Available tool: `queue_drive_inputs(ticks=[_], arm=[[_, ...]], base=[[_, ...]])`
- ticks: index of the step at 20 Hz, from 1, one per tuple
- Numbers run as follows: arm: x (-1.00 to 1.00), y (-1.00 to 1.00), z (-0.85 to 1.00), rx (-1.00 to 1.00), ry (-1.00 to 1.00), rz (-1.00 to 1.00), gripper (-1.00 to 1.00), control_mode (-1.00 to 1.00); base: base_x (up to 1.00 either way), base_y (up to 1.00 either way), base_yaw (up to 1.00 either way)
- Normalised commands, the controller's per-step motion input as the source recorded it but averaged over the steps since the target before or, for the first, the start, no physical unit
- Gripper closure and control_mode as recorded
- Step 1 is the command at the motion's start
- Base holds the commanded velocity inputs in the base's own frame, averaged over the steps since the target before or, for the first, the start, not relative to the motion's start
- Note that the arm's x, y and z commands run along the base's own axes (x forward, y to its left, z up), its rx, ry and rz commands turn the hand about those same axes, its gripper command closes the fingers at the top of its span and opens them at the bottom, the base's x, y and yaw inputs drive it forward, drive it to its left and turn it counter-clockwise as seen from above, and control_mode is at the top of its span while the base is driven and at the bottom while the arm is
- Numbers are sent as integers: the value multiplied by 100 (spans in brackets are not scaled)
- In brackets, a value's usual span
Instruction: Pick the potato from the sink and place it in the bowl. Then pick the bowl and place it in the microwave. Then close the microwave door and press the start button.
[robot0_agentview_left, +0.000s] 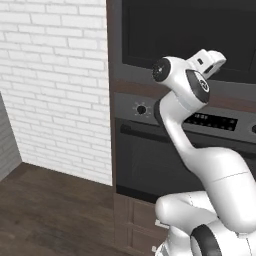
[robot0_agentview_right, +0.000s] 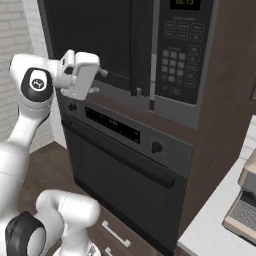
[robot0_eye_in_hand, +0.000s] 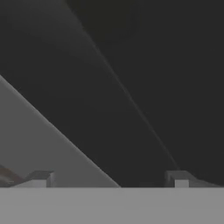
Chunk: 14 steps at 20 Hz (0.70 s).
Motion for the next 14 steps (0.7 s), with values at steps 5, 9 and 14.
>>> queue_drive_inputs(ticks=[5, 9, 14], arm=[[61, -43, 0, 2, 0, 5, -100, -100], [72, -30, -12, 0, 0, 7, -100, -100], [36, -24, -6, 0, -5, 9, -100, -100]], base=[[0, 0, 0], [0, 0, 0], [0, 0, 0]])
